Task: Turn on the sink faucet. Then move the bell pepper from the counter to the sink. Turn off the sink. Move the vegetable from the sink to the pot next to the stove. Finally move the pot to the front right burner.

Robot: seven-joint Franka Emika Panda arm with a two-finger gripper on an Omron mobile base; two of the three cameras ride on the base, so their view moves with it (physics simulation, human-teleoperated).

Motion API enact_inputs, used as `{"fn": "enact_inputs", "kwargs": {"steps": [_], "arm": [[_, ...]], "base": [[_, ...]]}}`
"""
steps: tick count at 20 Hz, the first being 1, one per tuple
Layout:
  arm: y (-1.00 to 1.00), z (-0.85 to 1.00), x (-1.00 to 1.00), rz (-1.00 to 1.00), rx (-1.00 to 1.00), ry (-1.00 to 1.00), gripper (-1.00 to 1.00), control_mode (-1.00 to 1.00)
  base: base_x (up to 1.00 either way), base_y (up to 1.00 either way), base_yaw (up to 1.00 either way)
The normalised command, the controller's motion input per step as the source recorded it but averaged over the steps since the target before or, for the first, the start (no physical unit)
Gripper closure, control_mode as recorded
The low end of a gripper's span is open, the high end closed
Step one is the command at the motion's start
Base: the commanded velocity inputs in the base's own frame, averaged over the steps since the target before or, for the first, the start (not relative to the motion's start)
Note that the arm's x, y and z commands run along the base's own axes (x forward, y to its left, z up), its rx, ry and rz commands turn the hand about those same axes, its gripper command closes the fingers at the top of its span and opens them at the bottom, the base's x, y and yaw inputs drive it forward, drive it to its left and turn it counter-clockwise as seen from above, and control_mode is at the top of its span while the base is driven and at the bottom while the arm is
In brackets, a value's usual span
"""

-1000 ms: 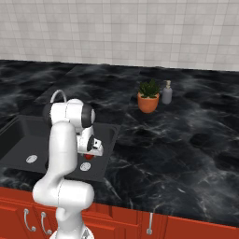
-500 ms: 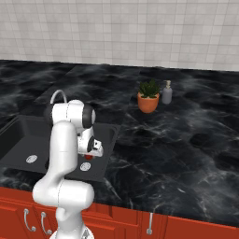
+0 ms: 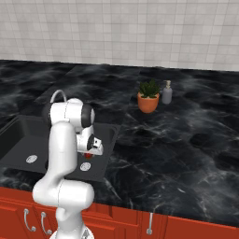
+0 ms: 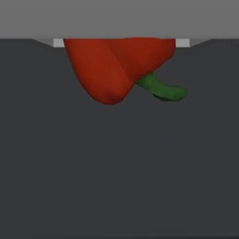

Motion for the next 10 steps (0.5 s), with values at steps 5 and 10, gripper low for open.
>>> {"fn": "enact_inputs", "kwargs": {"steps": [5, 10], "arm": [[-0.17, 0.97, -0.18, -0.03, 0.03, 0.0, 1.0, -1.0], [-0.17, 1.0, -0.09, -0.02, 0.01, 0.0, 1.0, -1.0]], "base": [[0.0, 0.0, 0.0], [0.0, 0.0, 0.0]]}}
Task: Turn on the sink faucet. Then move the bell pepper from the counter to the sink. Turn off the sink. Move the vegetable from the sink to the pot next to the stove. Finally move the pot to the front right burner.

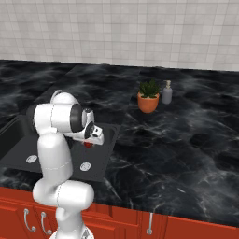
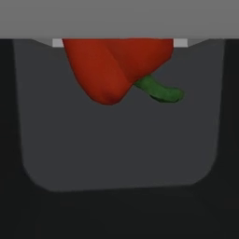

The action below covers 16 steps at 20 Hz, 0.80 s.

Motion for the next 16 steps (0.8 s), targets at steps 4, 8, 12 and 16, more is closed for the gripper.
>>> {"fn": "enact_inputs", "kwargs": {"steps": [4, 8, 12, 16], "arm": [[-0.15, 0.99, -0.13, -0.01, 0.0, 0.0, 1.0, -1.0], [-0.15, 0.98, -0.21, 0.0, 0.0, 0.0, 1.0, -1.0], [-0.13, 0.93, -0.16, -0.02, 0.0, 0.0, 1.0, -1.0], [-0.18, 0.82, -0.21, -0.03, 0.0, 0.0, 1.0, -1.0]], "base": [[0.0, 0.0, 0.0], [0.0, 0.0, 0.0], [0.0, 0.0, 0.0], [0.0, 0.0, 0.0]]}}
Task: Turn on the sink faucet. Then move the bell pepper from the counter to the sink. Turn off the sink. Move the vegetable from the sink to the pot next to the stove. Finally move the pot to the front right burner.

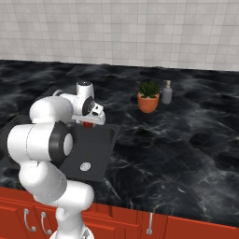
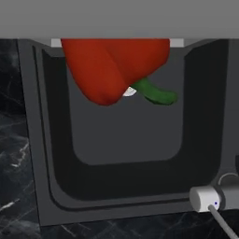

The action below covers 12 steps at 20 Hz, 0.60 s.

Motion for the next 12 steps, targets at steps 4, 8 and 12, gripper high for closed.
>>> {"fn": "enact_inputs", "kwargs": {"steps": [4, 8, 12], "arm": [[-0.23, 0.68, -0.25, -0.03, 0.0, 0.0, 1.0, -1.0], [-0.04, 0.15, -0.08, -0.01, 0.0, 0.0, 1.0, -1.0], [0.0, 0.0, 0.0, 0.0, 0.0, 0.0, 1.0, -1.0]], "base": [[0.0, 0.0, 0.0], [0.0, 0.0, 0.0], [0.0, 0.0, 0.0]]}}
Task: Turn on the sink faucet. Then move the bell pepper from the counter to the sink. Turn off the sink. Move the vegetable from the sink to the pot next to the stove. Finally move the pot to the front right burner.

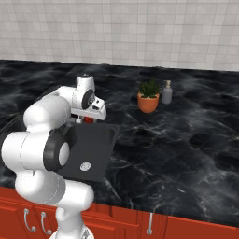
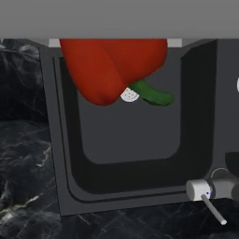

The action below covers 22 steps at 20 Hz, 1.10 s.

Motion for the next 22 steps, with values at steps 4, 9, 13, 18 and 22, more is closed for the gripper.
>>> {"fn": "enact_inputs", "kwargs": {"steps": [4, 9, 13, 18, 22], "arm": [[0.0, 0.0, -0.3, -0.03, 0.0, -0.09, 1.0, -1.0], [0.0, -0.01, -0.12, -0.02, 0.0, -0.02, 1.0, 1.0], [0.0, 0.0, 0.0, 0.0, 0.0, 0.0, 1.0, 1.0], [0.0, 0.0, 0.0, 0.0, 0.0, 0.0, 1.0, 1.0], [0.0, 0.0, 0.0, 0.0, 0.0, 0.0, 1.0, 1.0]], "base": [[0.0, 0.0, 0.0], [-0.53, -0.03, -0.11], [-0.46, 0.0, -0.24], [-0.27, 0.0, -0.34], [-0.12, 0.0, -0.41]]}}
